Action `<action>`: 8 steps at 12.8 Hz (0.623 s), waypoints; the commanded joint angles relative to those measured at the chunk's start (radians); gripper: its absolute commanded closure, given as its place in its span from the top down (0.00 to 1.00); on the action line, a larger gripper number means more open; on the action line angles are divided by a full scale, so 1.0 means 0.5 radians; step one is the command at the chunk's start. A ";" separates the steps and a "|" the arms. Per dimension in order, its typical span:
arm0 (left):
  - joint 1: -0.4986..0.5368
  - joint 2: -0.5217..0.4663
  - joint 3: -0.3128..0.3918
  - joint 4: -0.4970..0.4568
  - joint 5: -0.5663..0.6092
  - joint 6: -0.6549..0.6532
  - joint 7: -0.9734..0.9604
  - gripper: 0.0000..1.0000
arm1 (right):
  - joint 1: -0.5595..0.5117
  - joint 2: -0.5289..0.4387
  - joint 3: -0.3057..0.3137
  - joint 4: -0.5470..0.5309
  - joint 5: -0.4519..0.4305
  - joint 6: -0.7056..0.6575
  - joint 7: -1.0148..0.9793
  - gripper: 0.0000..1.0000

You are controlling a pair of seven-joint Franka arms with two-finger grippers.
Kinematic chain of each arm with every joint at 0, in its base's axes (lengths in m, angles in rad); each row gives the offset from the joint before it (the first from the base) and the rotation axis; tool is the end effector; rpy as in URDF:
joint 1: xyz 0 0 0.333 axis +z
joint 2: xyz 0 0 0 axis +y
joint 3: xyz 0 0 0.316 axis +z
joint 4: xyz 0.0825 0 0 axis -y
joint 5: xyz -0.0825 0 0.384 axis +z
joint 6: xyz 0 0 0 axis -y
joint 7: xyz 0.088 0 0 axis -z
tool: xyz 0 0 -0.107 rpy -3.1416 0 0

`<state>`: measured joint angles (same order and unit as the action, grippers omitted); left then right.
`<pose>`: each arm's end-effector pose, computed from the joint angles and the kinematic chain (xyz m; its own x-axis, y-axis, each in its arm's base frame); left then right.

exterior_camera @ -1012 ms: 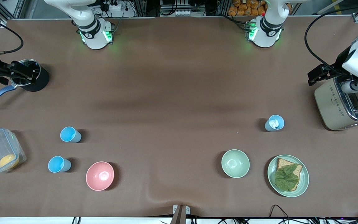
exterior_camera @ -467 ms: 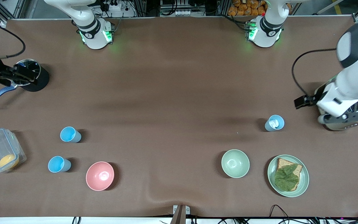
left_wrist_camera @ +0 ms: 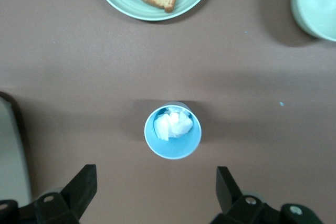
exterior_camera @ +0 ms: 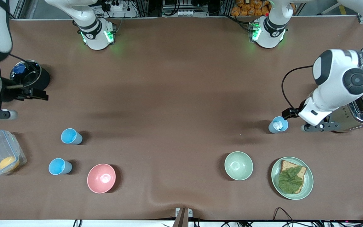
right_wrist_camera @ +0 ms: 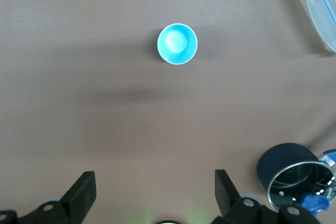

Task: Stack blue cups with both arms
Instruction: 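Reach the left gripper to the tissue cup while the right gripper reaches a blue cup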

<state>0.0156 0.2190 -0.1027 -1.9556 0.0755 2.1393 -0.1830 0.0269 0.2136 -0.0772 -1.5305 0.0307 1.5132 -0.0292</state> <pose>0.5945 -0.0465 0.3641 0.9980 0.0568 -0.0267 0.0555 -0.9974 -0.0455 0.6008 -0.0228 0.5154 0.9735 -0.0200 -0.2277 -0.0254 -0.9995 -0.0205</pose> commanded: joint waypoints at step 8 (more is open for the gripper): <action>0.119 0.344 -0.019 -0.151 0.042 0.513 0.032 1.00 | -0.084 0.499 0.013 0.183 -0.150 0.152 0.009 1.00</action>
<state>0.0578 0.3751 -0.1024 -2.0244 0.0758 2.3621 -0.1762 0.0194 0.4150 -0.0767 -1.4746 -0.0226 1.5840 -0.0287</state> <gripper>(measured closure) 0.000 0.000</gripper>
